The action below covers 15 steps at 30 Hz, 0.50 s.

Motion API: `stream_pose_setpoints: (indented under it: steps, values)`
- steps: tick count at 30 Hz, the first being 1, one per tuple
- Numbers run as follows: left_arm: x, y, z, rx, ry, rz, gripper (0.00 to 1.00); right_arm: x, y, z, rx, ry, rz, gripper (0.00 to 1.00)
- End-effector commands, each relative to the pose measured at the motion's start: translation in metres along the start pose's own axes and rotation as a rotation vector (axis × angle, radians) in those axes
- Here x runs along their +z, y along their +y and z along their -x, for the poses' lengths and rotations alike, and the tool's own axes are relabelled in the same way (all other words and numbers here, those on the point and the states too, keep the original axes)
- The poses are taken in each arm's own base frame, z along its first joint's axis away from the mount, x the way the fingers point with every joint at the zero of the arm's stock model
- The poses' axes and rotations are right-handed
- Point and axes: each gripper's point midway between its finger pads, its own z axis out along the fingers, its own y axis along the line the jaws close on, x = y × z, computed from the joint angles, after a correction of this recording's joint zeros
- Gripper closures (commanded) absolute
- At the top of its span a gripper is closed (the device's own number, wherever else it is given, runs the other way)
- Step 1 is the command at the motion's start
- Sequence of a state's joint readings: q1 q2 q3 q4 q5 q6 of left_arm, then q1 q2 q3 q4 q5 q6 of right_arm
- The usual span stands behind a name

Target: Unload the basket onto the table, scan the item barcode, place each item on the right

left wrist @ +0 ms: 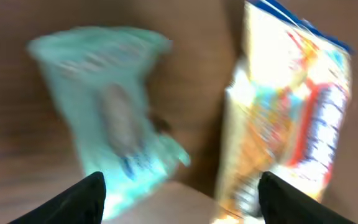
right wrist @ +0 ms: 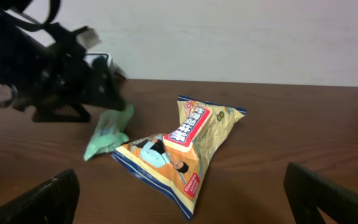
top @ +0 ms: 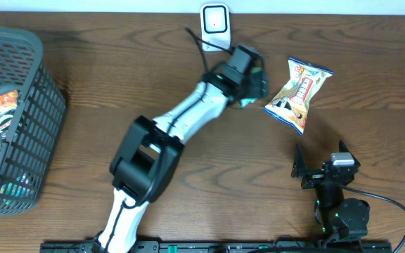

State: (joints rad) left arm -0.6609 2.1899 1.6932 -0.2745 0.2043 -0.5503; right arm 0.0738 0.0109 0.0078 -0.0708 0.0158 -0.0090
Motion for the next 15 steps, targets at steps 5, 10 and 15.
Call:
stream_pose_setpoints:
  steps: [5,10,15]
  values:
    - [-0.071,-0.024,0.057,0.077,-0.168,-0.038,0.22,0.0,-0.001,-0.001,-0.007,0.0,-0.007,0.01]
    - [-0.157,0.035,0.117,-0.006,-0.371,0.168,0.23,0.0,-0.001,-0.001,-0.007,0.0,-0.007,0.01]
    - [-0.168,0.101,0.119,-0.096,-0.326,0.287,0.28,0.0,-0.001,-0.001,-0.007,0.0,-0.007,0.01]
